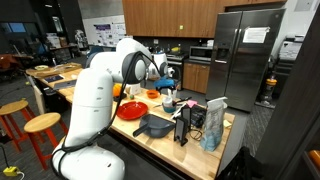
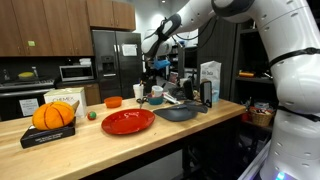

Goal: Remove the white can from the red plate and put it inside the purple bowl

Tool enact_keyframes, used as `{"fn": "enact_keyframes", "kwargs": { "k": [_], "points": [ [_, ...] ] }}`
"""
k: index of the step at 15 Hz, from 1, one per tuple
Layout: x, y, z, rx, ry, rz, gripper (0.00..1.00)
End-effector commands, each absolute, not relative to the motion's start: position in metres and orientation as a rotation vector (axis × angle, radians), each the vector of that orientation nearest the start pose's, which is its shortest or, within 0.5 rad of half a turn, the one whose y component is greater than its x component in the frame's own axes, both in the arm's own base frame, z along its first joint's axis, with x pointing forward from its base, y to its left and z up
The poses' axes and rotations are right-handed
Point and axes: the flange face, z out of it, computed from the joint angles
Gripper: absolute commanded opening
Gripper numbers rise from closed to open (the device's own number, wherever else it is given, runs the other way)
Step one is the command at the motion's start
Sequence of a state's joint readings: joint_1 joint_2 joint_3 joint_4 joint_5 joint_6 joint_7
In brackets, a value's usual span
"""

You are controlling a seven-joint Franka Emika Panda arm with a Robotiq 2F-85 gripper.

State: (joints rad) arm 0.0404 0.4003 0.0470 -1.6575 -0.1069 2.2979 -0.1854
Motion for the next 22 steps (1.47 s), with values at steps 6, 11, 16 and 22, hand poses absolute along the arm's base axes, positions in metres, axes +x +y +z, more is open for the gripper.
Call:
{"fn": "enact_keyframes", "kwargs": {
  "k": [6, 11, 16, 22],
  "points": [
    [0.686, 0.075, 0.444, -3.166, -0.582, -0.454, 1.00],
    [0.676, 0.100, 0.471, -3.183, -0.617, -0.490, 1.00],
    [0.656, 0.125, 0.497, -3.229, -0.635, -0.543, 1.00],
    [0.624, 0.150, 0.517, -3.239, -0.640, -0.607, 1.00]
  ]
}}
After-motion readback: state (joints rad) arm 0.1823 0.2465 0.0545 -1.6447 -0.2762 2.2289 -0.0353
